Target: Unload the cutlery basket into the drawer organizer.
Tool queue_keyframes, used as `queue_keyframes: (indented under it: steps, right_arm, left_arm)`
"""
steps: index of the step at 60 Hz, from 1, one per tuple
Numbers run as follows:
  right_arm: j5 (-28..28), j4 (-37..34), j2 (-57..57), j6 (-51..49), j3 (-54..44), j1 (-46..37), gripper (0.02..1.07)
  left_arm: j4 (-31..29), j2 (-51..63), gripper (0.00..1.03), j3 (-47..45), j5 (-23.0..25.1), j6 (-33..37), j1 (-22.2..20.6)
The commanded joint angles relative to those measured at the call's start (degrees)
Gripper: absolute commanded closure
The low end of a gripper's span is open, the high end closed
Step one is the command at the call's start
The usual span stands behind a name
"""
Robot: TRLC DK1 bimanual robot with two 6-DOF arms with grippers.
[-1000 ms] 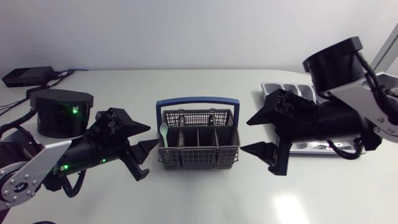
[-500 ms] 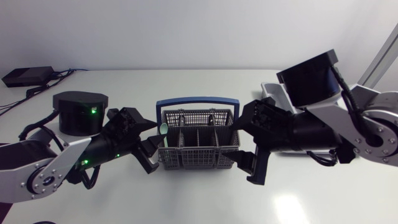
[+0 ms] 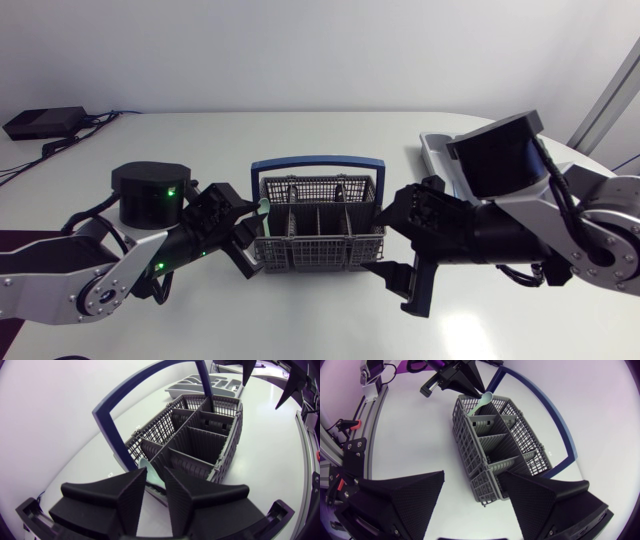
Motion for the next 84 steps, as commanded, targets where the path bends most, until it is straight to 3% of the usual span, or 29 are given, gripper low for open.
queue_keyframes:
  steps: [1, 26, 84]
  right_arm:
    - [-0.41, 1.14, -1.02, 1.12, -2.0, 0.42, 0.21]
    - [-1.12, 1.66, -1.81, 0.94, -3.23, -0.29, 0.21]
    - [-1.2, 1.75, -2.42, 0.94, -3.67, -0.38, 0.21]
  left_arm:
    - [1.25, 0.89, 0.77, -1.37, -0.47, 1.14, -0.3]
    - [4.85, 1.07, 0.77, -1.99, -4.95, 1.14, -1.89]
    - [5.91, 5.11, 0.75, 1.35, -6.79, 0.52, -1.27]
